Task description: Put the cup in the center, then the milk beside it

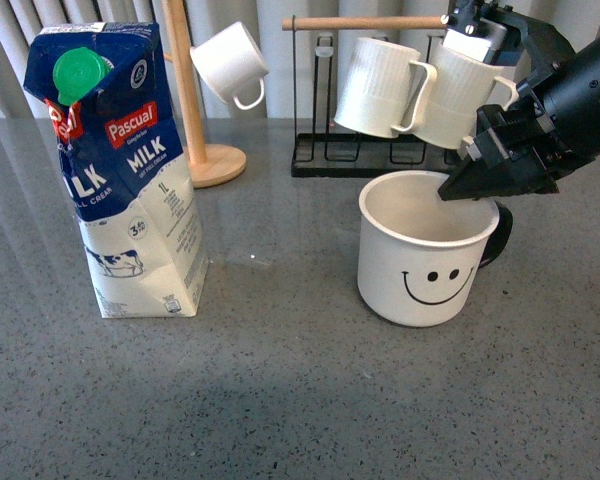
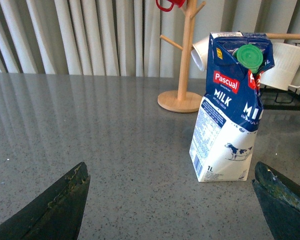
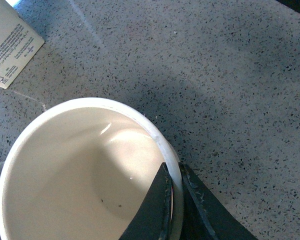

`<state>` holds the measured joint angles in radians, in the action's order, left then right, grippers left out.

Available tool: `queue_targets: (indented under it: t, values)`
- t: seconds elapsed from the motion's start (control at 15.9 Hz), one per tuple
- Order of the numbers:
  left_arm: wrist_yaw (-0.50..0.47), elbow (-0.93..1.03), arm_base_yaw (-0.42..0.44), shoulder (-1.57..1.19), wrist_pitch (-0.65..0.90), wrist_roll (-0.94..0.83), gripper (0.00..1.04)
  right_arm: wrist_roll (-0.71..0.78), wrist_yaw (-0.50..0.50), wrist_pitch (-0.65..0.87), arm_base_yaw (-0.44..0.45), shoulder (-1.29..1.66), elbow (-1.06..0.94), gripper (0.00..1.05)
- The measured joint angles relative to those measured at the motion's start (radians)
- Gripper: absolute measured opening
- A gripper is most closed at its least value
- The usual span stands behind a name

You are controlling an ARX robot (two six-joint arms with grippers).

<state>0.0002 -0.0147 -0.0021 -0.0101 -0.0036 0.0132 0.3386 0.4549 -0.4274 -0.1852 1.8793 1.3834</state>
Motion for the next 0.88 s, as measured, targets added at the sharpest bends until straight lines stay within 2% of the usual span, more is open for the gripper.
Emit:
queue_targets:
  t: [0.19,0.31,0.44,0.56,0.75,0.88]
  values:
    - [0.000,0.000,0.000,0.000,0.000,0.000,0.98,0.025,-0.008,-0.006,-0.001,0.000,0.000,0.49]
    - [0.000,0.000,0.000,0.000,0.000,0.000,0.98,0.020,0.009,0.047,-0.005,-0.003,0.000,0.80]
    - [0.000,0.000,0.000,0.000,0.000,0.000,0.98,-0.032,0.023,0.118,-0.002,-0.052,-0.006,1.00]
    - [0.000,0.000,0.000,0.000,0.000,0.000,0.98,-0.092,0.016,0.212,0.011,-0.129,-0.034,0.97]
    - [0.000,0.000,0.000,0.000,0.000,0.000,0.98,-0.280,-0.045,0.485,0.058,-0.420,-0.245,0.98]
    - [0.000,0.000,0.000,0.000,0.000,0.000,0.98,-0.369,-0.168,0.636,0.068,-0.647,-0.474,0.96]
